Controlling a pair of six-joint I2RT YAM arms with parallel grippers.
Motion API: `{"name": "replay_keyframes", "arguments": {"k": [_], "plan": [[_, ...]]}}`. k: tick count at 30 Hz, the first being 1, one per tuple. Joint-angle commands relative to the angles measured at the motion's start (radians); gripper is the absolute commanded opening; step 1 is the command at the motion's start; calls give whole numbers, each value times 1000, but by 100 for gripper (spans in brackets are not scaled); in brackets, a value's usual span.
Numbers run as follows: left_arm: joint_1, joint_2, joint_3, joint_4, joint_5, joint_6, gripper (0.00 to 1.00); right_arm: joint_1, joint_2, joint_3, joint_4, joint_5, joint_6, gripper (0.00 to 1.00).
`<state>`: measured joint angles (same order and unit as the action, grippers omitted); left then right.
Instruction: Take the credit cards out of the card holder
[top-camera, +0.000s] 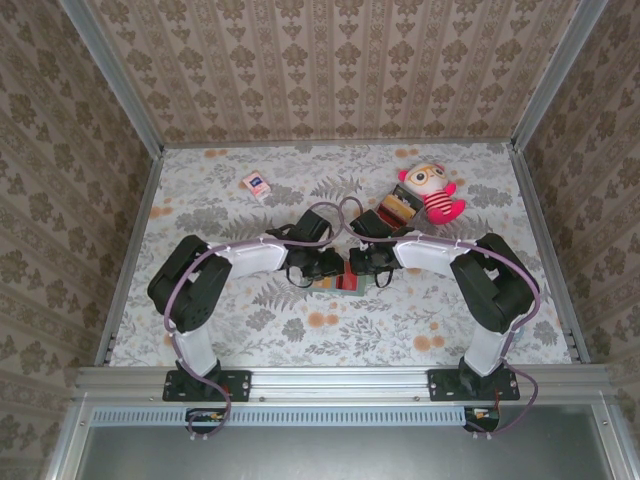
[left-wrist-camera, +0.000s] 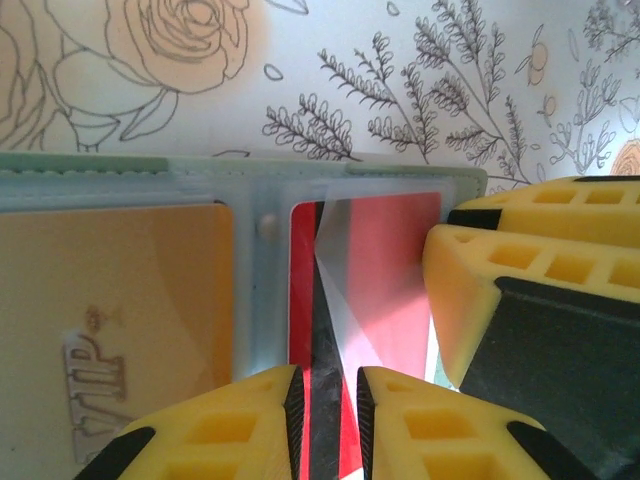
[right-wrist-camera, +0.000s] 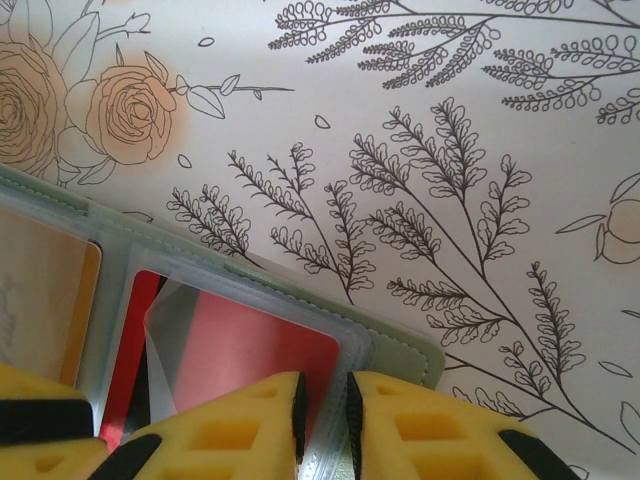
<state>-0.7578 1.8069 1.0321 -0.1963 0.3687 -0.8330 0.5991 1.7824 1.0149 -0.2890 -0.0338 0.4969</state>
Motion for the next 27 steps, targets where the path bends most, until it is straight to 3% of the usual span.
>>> {"name": "replay_keyframes", "arguments": {"k": [1, 15, 27], "plan": [[6, 21, -14, 12, 18, 4, 24, -5, 40, 4, -29, -8, -4, 21], [18, 51, -43, 81, 50, -38, 27, -5, 38, 6, -31, -8, -3, 21], [32, 29, -64, 117, 74, -47, 12, -5, 38, 6, -33, -7, -1, 21]]}}
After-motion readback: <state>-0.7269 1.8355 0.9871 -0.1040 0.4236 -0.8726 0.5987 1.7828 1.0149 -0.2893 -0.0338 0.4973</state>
